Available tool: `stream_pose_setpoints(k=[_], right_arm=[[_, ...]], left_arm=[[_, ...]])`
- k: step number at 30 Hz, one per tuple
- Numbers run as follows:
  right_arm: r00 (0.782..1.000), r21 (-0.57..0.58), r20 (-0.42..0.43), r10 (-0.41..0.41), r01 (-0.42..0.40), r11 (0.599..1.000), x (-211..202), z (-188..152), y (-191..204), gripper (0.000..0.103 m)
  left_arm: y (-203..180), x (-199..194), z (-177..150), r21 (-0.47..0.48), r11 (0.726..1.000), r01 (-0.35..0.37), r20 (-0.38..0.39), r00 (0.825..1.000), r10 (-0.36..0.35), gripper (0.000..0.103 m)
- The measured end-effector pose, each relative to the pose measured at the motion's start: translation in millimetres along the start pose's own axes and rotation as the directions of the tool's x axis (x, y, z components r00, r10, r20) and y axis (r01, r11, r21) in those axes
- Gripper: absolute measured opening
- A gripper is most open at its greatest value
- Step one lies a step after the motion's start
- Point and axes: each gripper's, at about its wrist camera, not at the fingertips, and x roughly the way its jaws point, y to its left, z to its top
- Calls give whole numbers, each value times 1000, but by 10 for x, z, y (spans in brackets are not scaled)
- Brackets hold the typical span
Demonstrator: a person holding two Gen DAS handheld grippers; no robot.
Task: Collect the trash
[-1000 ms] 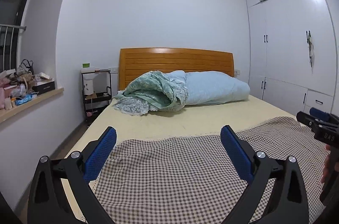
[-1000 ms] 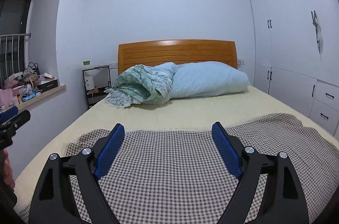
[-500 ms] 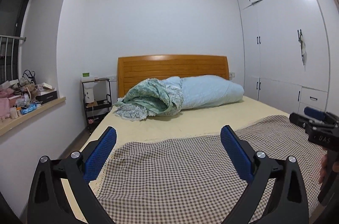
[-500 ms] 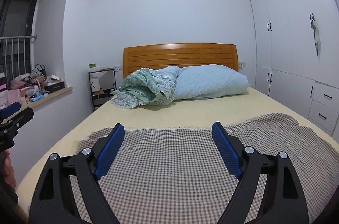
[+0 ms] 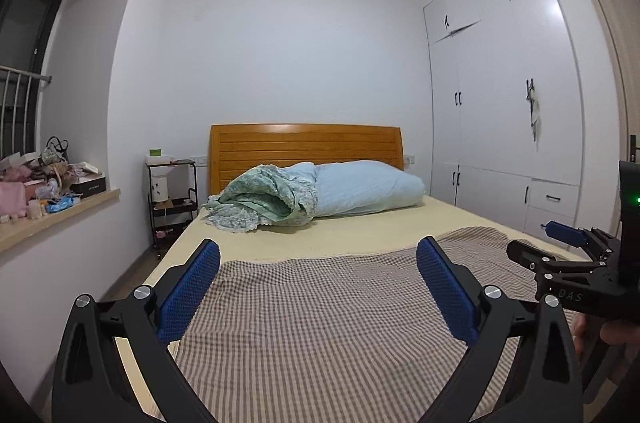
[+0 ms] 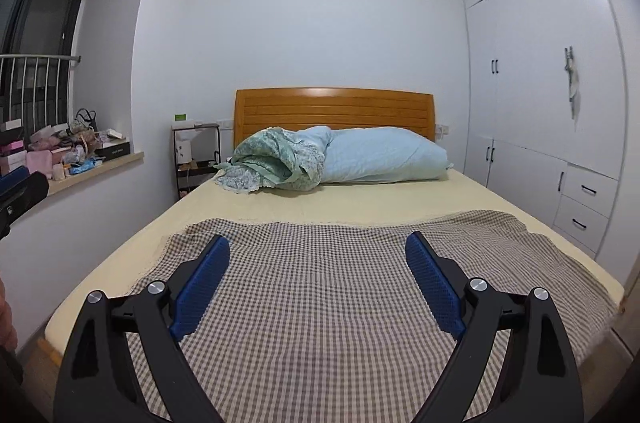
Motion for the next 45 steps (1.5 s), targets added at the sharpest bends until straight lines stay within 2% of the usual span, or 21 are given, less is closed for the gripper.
stream_pose_setpoints(k=[2, 7, 14, 18, 23, 25, 27, 30, 32, 34, 38, 41, 43, 45], right_arm=[[1000, 15, -19, 5, -4, 1000, -201, -84, -12, 86], [996, 68, -82, 41, -35, 997, -601, -220, -19, 86], [997, 46, -61, 48, -46, 998, -1284, -360, 79, 86], [995, 33, -53, 86, -84, 996, -1607, -489, 94, 86], [999, -25, -33, 42, -43, 999, -1944, -691, 135, 86], [999, -33, -46, 13, -14, 999, -2054, -777, 132, 86], [997, -32, -75, 17, -20, 999, -2179, -862, 131, 86], [997, -12, -78, -14, 13, 1000, -2412, -976, 121, 86], [998, 26, -69, -3, 4, 1000, -2604, -1082, 111, 86], [997, 37, -73, 2, 1, 999, -2772, -1224, 144, 86], [998, -29, -63, 26, -28, 999, -2930, -1372, 295, 86], [997, -49, -61, 48, -51, 997, -2990, -1392, 367, 86], [997, -63, -51, 57, -60, 996, -3012, -1411, 390, 86], [997, -72, -59, 44, -48, 996, -2987, -1429, 403, 86]], left_arm=[[-57, -273, -80, 2, 1000, -3, 0, 1000, 3, 95], [-156, -924, -294, 40, 997, -63, 7, 998, 63, 95], [-335, -1889, -522, 45, 995, -88, 7, 996, 88, 95], [-483, -2388, -619, 29, 994, -101, 17, 995, 100, 95], [-594, -2994, -745, -24, 994, -104, 30, 994, 105, 95], [-642, -3196, -800, -21, 996, -91, 9, 996, 92, 95], [-685, -3421, -867, -24, 995, -94, 3, 996, 94, 95], [-715, -3639, -930, -19, 995, -97, 9, 995, 97, 95], [-725, -3795, -975, -11, 992, -126, 17, 992, 126, 95], [-745, -3926, -999, -17, 994, -110, 25, 994, 111, 95], [-801, -4151, -1026, -13, 990, -138, 40, 990, 138, 95], [-838, -4335, -1075, -25, 992, -123, 32, 992, 124, 95], [-866, -4382, -1089, -11, 993, -117, 38, 992, 117, 95], [-874, -4408, -1100, 8, 990, -141, 51, 989, 140, 95]])
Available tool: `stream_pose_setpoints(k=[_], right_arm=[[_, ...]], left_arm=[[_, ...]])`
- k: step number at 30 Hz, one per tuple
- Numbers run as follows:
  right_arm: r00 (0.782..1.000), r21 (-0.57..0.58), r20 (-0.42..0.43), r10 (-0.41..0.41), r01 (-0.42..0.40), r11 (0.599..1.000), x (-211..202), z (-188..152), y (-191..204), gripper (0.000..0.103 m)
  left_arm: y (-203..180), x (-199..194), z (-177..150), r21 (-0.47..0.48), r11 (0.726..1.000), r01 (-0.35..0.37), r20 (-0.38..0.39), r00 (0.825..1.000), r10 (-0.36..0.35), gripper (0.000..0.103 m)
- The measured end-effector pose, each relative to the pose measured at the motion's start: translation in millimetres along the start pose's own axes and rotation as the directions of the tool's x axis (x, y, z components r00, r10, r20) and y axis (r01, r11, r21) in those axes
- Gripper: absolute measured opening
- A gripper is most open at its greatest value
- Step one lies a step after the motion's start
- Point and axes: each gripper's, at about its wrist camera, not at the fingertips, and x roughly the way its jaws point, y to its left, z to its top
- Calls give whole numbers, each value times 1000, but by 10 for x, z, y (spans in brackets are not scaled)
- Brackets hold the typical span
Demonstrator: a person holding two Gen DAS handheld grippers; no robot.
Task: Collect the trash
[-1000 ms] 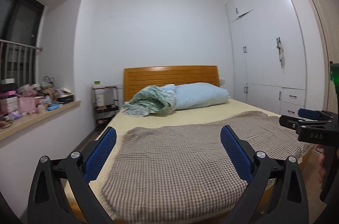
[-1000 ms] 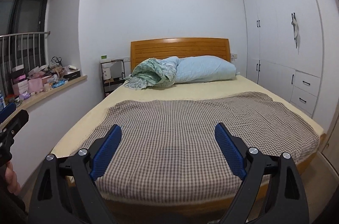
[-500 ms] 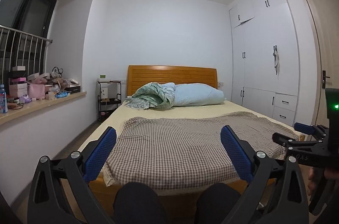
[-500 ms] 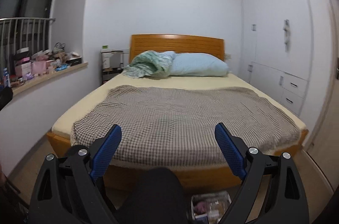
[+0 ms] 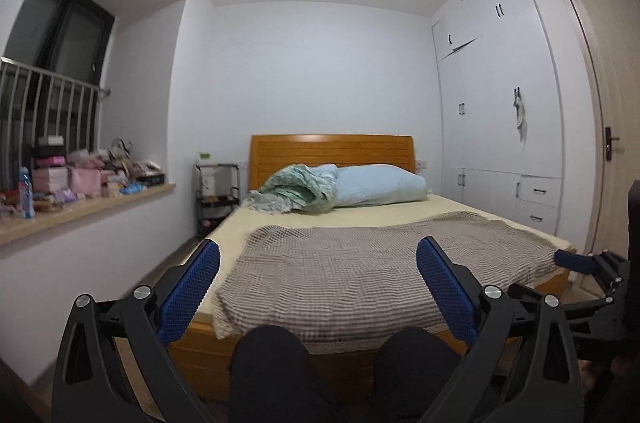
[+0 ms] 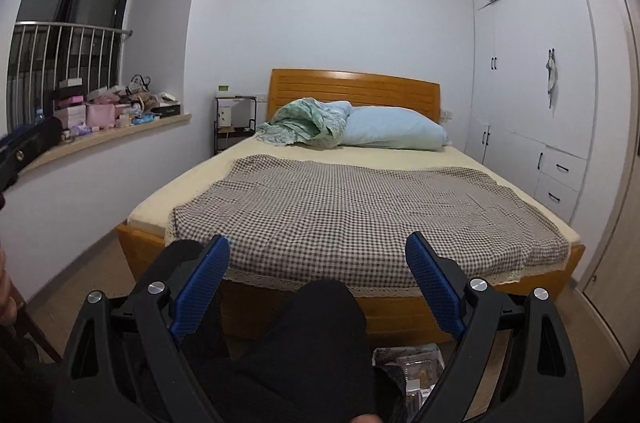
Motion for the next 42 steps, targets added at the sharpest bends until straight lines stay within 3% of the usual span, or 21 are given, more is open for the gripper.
stream_pose_setpoints(k=[21, 42], right_arm=[[999, 65, -13, -44, 44, 997, -68, -114, -37, 86], [999, 68, -14, -35, 36, 997, -102, -89, -79, 86]], left_arm=[[9, 164, 60, 1, 1000, 25, -22, 999, -25, 95], [30, 177, 42, -2, 999, 33, -25, 999, -33, 95]])
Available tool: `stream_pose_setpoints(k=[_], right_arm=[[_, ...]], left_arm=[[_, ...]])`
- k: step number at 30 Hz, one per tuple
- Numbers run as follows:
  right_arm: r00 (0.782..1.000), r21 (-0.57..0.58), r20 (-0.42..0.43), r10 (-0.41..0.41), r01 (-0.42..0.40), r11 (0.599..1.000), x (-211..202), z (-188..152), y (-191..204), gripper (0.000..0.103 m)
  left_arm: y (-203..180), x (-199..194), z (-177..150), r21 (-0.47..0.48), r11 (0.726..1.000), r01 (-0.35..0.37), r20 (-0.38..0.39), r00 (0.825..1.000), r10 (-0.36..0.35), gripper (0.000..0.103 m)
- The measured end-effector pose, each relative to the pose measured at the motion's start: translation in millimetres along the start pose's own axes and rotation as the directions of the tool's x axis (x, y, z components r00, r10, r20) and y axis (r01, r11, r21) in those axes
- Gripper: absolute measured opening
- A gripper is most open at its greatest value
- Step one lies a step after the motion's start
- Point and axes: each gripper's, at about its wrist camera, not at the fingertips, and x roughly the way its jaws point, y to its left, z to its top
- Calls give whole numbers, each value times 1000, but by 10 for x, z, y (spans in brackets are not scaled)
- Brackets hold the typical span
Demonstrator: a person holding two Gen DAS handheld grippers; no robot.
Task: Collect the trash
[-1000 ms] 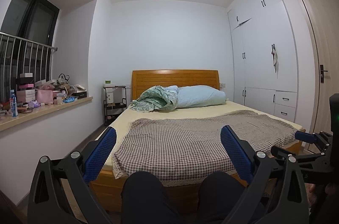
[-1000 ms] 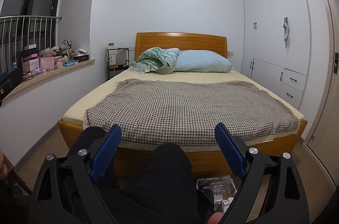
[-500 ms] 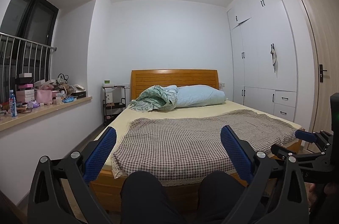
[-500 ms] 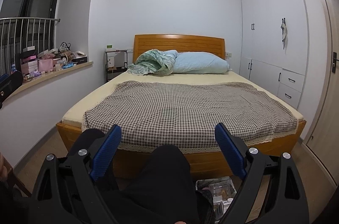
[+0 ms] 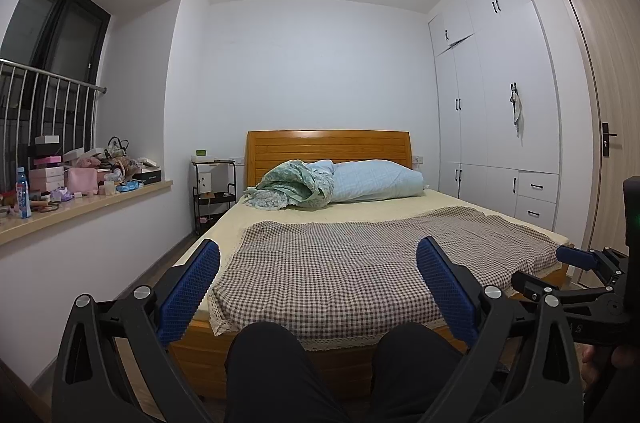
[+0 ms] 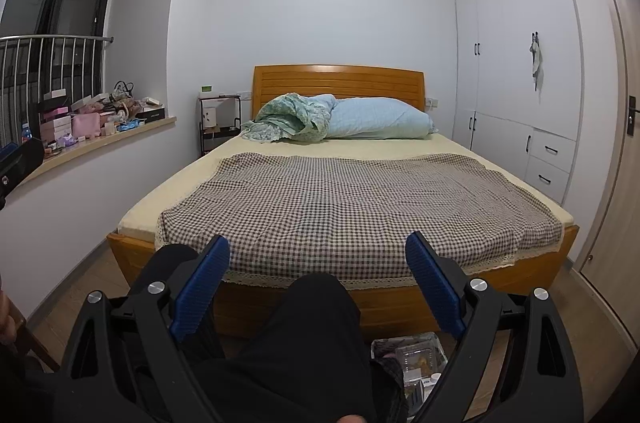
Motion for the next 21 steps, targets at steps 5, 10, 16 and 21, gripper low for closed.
stream_pose_setpoints(k=[5, 10, 16, 21], right_arm=[[1000, 1, 0, 2, -2, 1000, -24, -1, -5, 86], [1000, -6, 3, -3, 3, 1000, -31, 2, 12, 86], [1000, -11, -1, -6, 6, 1000, -13, -3, 36, 86], [1000, -25, 9, -8, 9, 1000, -34, -2, 55, 86]], left_arm=[[-4, 0, -1, 1, 1000, -1, 1, 1000, 1, 95], [-5, 1, 0, 1, 1000, 0, 2, 1000, 0, 95], [-10, -5, -6, 6, 1000, 2, 5, 1000, -2, 95], [-7, -9, -10, 6, 1000, 4, 6, 1000, -4, 95]])
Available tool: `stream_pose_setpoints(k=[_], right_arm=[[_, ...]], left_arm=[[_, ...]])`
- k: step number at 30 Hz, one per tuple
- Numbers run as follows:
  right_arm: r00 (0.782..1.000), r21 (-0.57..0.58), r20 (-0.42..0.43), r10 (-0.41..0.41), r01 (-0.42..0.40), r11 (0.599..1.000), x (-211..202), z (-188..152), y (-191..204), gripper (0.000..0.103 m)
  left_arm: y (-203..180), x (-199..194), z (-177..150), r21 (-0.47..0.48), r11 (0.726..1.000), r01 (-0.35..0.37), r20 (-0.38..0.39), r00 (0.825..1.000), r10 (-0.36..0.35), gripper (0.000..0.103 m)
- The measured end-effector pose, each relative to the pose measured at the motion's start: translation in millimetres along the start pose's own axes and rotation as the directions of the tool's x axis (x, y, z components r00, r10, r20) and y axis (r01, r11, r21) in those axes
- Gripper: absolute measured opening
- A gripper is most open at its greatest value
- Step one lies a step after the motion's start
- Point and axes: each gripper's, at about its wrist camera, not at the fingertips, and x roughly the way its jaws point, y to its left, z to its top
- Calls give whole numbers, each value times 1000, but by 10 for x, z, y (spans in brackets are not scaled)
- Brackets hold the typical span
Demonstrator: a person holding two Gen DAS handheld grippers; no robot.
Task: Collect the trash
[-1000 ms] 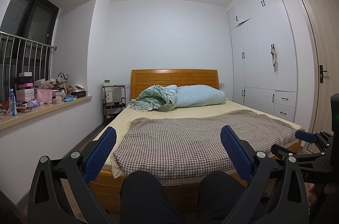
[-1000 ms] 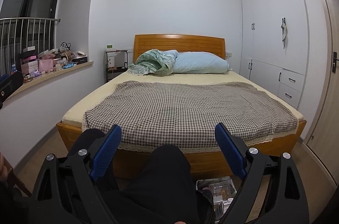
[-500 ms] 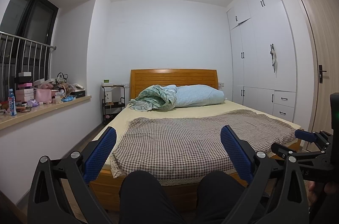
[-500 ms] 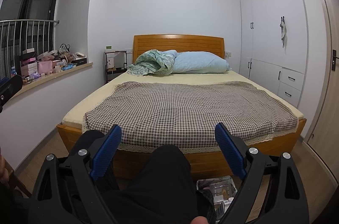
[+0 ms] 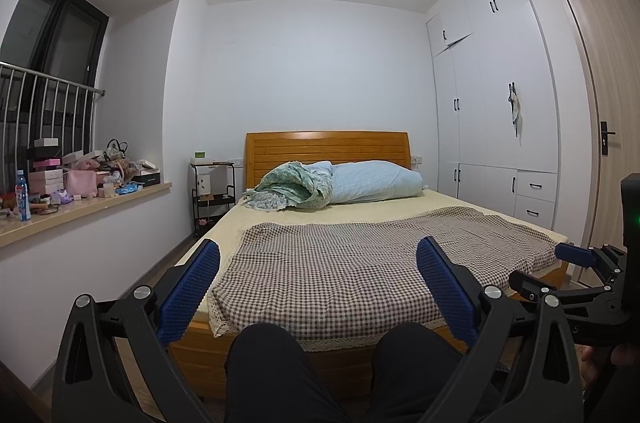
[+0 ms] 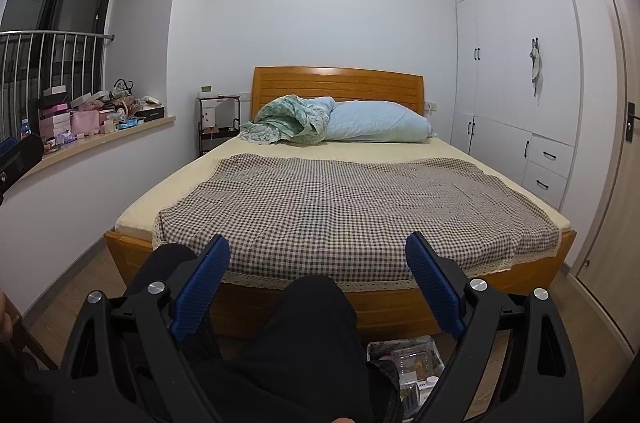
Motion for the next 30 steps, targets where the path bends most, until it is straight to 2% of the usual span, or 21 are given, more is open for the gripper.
stream_pose_setpoints(k=[30], right_arm=[[1000, -8, 10, -4, 4, 1000, -7, -15, 26, 86]], left_arm=[[-47, -12, -3, 2, 1000, 10, -1, 1000, -10, 95]])
